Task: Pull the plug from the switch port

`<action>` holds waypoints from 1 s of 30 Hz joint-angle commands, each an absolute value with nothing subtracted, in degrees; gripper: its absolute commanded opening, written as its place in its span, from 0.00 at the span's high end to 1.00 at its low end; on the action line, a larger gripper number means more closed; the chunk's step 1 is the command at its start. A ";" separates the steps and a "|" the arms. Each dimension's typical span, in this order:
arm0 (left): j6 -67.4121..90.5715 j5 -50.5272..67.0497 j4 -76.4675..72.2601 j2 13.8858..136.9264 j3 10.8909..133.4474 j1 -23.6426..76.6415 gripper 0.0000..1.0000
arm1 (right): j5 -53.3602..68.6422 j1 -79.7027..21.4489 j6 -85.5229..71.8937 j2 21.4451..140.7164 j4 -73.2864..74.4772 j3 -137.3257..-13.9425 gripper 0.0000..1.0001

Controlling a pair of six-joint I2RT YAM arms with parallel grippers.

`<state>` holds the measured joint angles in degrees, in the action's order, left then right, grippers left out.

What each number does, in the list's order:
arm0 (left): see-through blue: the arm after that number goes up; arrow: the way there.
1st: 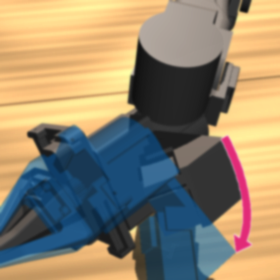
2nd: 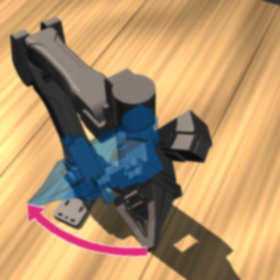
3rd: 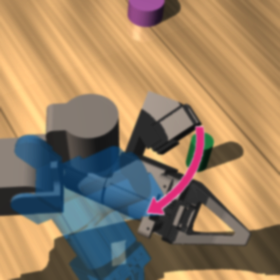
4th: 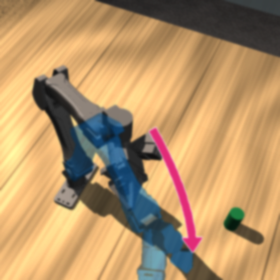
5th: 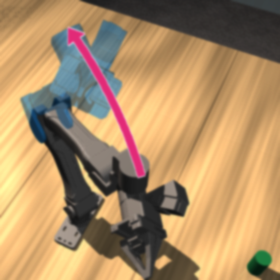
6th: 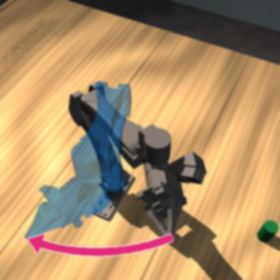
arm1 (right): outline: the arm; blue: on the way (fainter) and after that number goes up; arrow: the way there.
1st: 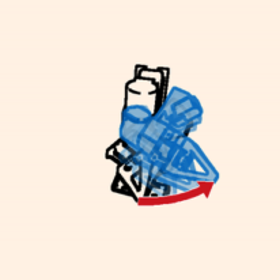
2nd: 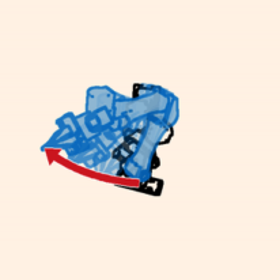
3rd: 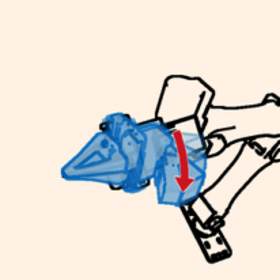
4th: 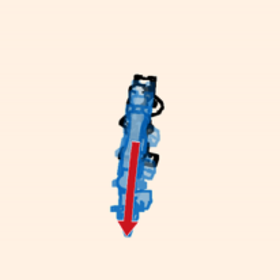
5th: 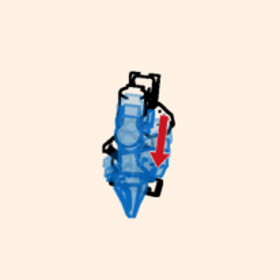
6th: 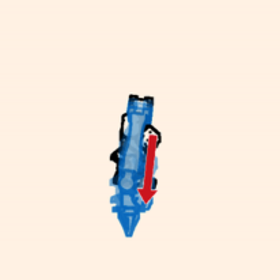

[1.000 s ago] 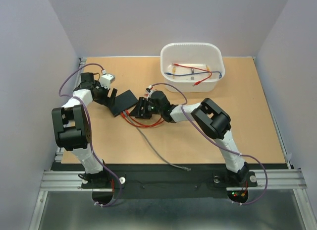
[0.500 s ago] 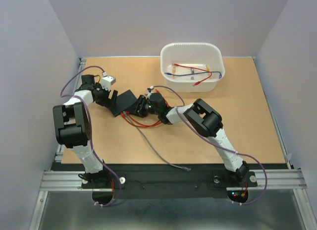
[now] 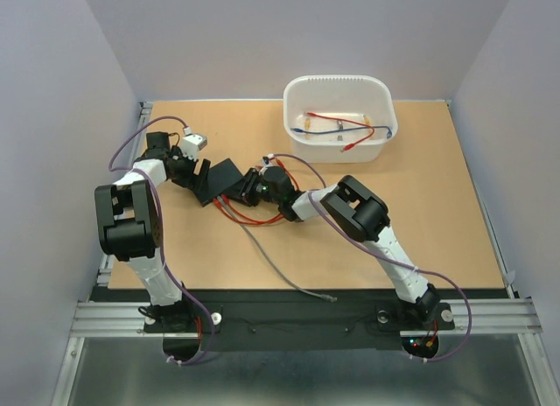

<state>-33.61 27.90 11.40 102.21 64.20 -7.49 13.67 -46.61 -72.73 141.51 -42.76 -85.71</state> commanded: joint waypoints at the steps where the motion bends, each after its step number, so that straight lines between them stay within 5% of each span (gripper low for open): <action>1: -33.84 28.39 12.57 101.07 62.93 -7.12 0.08 | 10.72 -47.46 -71.63 144.93 -39.73 -84.90 0.64; 30: -33.49 28.92 12.74 101.07 63.19 -6.68 0.08 | 3.17 -50.19 -62.31 144.31 -29.18 -86.13 0.70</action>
